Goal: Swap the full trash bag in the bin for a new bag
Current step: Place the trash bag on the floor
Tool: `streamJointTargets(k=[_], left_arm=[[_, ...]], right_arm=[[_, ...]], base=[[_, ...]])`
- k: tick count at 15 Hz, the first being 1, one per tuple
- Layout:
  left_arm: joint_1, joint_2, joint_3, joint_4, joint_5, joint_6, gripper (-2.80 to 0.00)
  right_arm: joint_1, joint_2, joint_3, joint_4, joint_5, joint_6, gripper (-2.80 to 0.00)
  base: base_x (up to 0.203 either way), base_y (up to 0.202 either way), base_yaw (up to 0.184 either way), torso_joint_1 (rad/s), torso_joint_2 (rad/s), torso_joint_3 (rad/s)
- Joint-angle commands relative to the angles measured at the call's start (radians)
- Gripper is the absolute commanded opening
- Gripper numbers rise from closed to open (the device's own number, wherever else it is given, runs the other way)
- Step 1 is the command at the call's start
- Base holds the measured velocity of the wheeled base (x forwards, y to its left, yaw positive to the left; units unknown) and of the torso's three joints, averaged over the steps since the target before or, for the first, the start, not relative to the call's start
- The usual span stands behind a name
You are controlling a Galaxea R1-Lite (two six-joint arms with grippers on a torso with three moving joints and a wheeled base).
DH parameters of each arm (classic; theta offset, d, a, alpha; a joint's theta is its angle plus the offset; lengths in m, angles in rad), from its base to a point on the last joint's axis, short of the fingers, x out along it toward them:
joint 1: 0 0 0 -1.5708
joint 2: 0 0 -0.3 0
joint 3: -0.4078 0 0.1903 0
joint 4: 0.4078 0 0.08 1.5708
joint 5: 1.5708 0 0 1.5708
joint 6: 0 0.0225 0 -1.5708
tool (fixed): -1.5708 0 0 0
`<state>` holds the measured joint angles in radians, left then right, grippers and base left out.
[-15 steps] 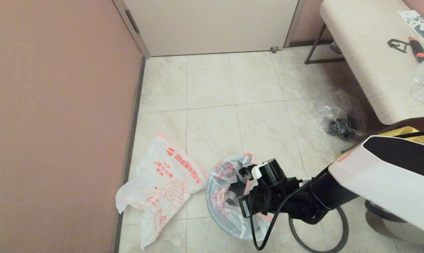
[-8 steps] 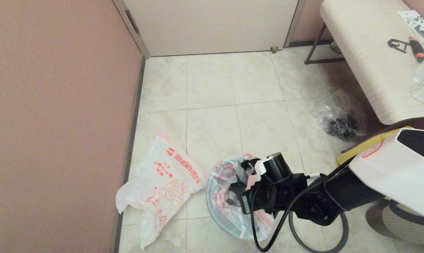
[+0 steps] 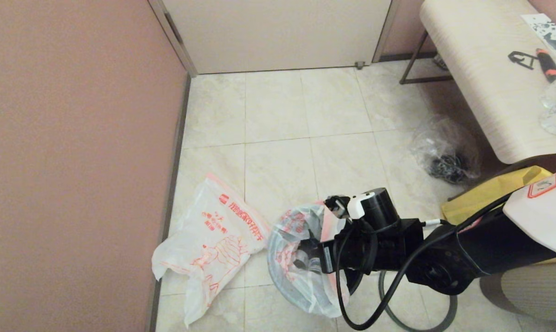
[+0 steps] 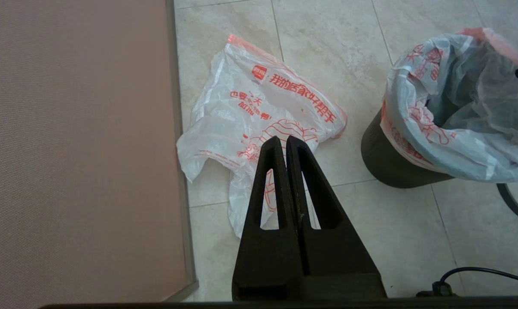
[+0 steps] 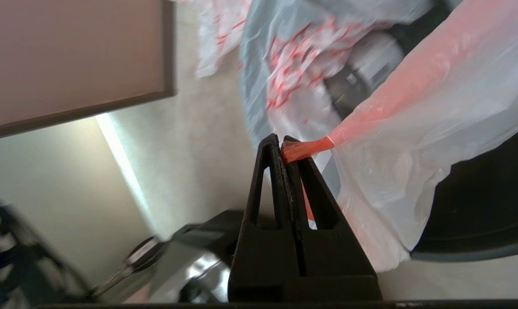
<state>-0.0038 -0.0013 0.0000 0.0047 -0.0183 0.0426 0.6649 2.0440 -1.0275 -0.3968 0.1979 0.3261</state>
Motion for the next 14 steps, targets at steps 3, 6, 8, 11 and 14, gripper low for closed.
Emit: streamJointTargets(k=[3, 6, 8, 11, 14], left_arm=[[0.001, 0.001, 0.0, 0.0, 0.0, 0.0, -2.8], [0.001, 0.001, 0.0, 0.0, 0.0, 0.0, -2.8], [0.001, 0.001, 0.0, 0.0, 0.0, 0.0, -2.8], [0.001, 0.001, 0.0, 0.0, 0.0, 0.0, -2.8], [0.001, 0.001, 0.0, 0.0, 0.0, 0.0, -2.8]], right_arm=[[-0.004, 0.031, 0.005, -0.004, 0.018, 0.003, -2.8], [-0.005, 0.136, -0.018, -0.065, 0.01, -0.02, -2.8], [0.004, 0.127, -0.062, -0.066, 0.009, -0.021, -2.8], [0.007, 0.054, -0.07, -0.057, 0.011, -0.02, -2.8], [0.002, -0.066, -0.027, -0.032, 0.026, -0.005, -2.8]], base=[[0.0, 0.0, 0.0, 0.0, 0.0, 0.0], [0.0, 0.0, 0.0, 0.0, 0.0, 0.0], [0.0, 0.0, 0.0, 0.0, 0.0, 0.0], [0.0, 0.0, 0.0, 0.0, 0.0, 0.0], [0.0, 0.0, 0.0, 0.0, 0.0, 0.0]])
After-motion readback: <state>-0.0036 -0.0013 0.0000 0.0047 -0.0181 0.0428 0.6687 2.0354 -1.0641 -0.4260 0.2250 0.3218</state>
